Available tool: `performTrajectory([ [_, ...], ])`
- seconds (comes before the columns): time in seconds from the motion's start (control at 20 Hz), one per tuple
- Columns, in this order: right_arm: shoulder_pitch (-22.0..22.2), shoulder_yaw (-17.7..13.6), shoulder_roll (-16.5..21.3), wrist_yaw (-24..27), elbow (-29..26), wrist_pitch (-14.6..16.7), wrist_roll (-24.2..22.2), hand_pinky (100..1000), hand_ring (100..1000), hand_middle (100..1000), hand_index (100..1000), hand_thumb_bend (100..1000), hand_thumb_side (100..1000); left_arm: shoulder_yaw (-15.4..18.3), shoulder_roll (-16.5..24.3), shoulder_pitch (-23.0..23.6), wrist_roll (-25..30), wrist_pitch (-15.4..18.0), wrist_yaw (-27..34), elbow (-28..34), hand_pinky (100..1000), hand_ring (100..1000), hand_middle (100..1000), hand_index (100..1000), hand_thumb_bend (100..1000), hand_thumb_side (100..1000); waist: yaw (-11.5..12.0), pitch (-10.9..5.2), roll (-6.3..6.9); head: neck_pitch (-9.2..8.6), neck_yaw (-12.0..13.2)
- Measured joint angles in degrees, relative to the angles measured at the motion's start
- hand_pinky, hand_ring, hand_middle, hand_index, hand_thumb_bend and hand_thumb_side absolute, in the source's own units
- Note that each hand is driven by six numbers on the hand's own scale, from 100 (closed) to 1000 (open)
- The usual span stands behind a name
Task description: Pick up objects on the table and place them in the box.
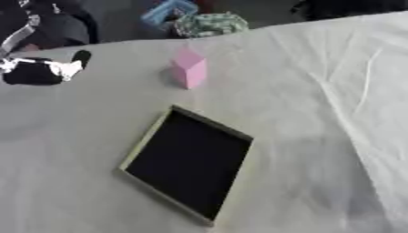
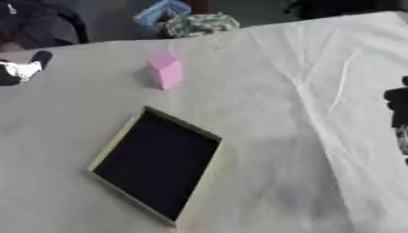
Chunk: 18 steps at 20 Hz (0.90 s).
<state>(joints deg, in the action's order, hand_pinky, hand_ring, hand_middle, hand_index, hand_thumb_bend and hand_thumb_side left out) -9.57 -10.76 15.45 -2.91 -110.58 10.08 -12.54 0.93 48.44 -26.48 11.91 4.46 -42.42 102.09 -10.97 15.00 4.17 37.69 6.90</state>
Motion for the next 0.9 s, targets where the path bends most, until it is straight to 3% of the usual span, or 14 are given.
performTrajectory([
  [0.9, 0.01, 0.0, 0.0, 0.0, 0.0, 0.01, -0.02, 823, 809, 708, 879, 100, 460, -0.01, 0.0, -0.01, 0.08, 0.08, -0.43, -0.28, 838, 775, 764, 907, 276, 522, -0.07, 0.0, 0.11, 0.07, 0.02],
])
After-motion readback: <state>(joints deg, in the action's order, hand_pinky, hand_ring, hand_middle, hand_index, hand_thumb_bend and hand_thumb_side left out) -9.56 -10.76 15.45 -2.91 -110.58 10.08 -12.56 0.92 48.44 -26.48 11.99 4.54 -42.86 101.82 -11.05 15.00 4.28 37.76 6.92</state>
